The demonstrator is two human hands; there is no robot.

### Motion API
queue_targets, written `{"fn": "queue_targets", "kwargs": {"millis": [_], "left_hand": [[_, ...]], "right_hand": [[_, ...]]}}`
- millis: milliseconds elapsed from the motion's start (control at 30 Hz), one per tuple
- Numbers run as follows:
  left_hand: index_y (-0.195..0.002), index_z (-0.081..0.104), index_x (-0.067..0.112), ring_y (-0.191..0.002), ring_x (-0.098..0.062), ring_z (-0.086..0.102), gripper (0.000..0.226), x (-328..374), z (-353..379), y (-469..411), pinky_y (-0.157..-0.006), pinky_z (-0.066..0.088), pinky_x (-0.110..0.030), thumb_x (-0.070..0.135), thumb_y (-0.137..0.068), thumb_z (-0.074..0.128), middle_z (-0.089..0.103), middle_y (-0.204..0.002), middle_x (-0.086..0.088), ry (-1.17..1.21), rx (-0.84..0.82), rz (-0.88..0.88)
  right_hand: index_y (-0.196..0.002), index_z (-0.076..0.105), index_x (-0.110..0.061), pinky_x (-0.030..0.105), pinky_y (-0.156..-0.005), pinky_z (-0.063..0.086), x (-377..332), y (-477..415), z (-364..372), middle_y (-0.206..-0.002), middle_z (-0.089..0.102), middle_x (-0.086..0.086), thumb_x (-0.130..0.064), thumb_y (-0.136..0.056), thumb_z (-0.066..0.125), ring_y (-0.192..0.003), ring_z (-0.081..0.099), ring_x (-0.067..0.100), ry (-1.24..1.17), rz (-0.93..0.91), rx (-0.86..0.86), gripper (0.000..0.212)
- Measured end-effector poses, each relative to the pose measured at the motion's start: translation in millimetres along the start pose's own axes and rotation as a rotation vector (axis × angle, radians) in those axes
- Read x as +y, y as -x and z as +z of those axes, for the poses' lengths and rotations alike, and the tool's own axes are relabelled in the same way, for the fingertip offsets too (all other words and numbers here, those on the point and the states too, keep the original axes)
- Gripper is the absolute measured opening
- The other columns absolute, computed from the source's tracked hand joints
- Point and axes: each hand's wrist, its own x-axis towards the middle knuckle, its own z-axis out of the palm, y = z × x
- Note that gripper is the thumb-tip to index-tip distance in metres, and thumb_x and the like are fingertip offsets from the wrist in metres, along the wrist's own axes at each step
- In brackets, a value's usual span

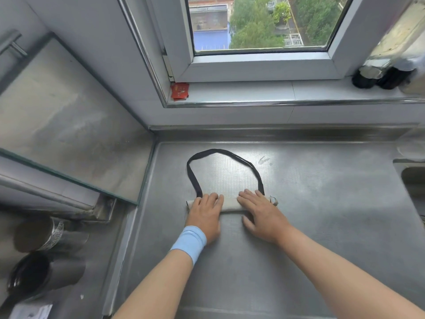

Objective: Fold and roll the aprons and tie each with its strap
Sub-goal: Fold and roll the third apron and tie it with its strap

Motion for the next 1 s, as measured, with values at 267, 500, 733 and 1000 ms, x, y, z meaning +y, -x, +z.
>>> {"fn": "queue_targets", "kwargs": {"millis": [267,500,733,1000], "left_hand": [[-0.143,0.038,0.029,-0.120,-0.024,0.037,0.054,-2,-22,-16,-0.099,0.034,-0.035,0.041,-0.093,0.054,0.038,-0.133,0.001,0.072,-0.224,-0.054],[-0.130,0.047,0.036,-0.109,-0.026,0.053,0.053,-20,-86,-18,-0.082,0.045,-0.036,0.004,-0.089,0.048,0.052,-0.118,-0.002,0.154,-0.310,-0.078],[-0.123,0.050,0.033,-0.091,-0.024,0.056,0.044,-29,-163,11,-0.075,0.045,-0.032,0.006,-0.088,0.044,0.056,-0.108,0.003,0.298,-0.408,-0.119],[-0.118,0.051,0.029,-0.085,-0.023,0.057,0.039,-29,-252,66,-0.069,0.055,-0.038,0.011,-0.085,0.060,0.056,-0.101,-0.001,0.479,-0.317,-0.228]], "right_hand": [[-0.114,0.061,-0.015,0.032,-0.084,0.040,-2,-21,-20,-0.111,0.053,0.004,-0.017,-0.097,0.052,-0.104,0.051,0.024,0.150,-0.034,0.019,0.020],[-0.115,0.051,-0.020,0.032,-0.070,0.032,-45,-45,-84,-0.109,0.058,0.000,-0.007,-0.087,0.043,-0.094,0.056,0.026,0.209,0.086,-0.256,0.032],[-0.092,0.062,-0.025,0.031,-0.061,0.043,-101,-52,-181,-0.082,0.063,-0.005,-0.038,-0.081,0.059,-0.071,0.056,0.014,-0.048,0.148,-0.481,0.017],[-0.106,0.067,-0.031,0.032,-0.079,0.049,-163,-51,-254,-0.099,0.067,-0.006,-0.036,-0.082,0.067,-0.090,0.062,0.018,0.220,-0.052,-0.134,0.024]]}}
